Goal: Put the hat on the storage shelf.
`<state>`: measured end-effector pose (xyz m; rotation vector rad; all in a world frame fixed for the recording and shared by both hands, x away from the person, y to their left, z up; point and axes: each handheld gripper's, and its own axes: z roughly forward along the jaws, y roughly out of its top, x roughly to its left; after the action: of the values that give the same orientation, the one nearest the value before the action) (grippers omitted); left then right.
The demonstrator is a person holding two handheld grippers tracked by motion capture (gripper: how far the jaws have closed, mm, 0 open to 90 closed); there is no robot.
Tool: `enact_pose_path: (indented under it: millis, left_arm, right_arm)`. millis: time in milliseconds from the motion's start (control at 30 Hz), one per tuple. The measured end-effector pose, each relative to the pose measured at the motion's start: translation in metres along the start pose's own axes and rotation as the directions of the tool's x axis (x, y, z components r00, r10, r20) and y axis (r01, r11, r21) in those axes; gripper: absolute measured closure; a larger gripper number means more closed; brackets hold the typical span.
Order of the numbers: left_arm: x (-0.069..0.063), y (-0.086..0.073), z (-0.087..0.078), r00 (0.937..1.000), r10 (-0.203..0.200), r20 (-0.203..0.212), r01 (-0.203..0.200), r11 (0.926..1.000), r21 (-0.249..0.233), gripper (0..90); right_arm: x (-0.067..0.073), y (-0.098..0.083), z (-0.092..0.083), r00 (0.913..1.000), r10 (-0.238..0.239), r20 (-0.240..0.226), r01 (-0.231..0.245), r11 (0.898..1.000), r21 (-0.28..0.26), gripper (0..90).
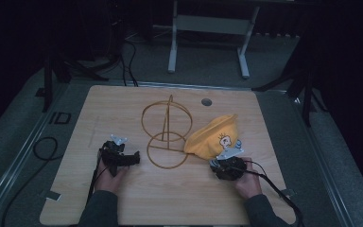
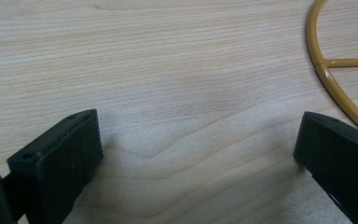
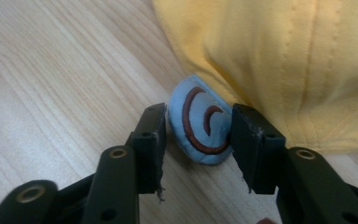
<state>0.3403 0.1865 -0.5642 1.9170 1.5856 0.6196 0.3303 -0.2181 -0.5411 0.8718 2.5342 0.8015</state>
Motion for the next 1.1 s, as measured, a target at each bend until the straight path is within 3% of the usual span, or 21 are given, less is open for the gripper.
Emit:
enact_pose_path:
  millis: [267, 500, 967, 1100]
  left_arm:
    - [0.0, 0.0, 0.0, 1.0, 0.0, 0.0, 0.0, 1.0, 0.0, 0.9]
    - [0.0, 0.0, 0.0, 1.0, 0.0, 0.0, 0.0, 1.0, 0.0, 0.9]
    - [0.0, 0.0, 0.0, 1.0, 0.0, 0.0, 0.0, 1.0, 0.0, 0.9]
    - [0.0, 0.0, 0.0, 1.0, 0.0, 0.0, 0.0, 1.0, 0.001, 0.9]
  right_arm:
    - [-0.008, 0.002, 0.002, 0.9982, 0.058, -0.016, -0.057, 0.998, 0.018, 60.2]
    - [-0.01, 0.002, 0.0, 0.998, 0.063, -0.001, -0.063, 0.998, 0.001, 80.2]
    - [-0.014, 0.015, -0.023, 0.9998, 0.014, 0.013, -0.014, 1.0, -0.021, 82.8]
    - [-0.016, 0.016, -0.028, 0.9997, 0.023, 0.012, -0.022, 0.999, -0.035, 82.8]
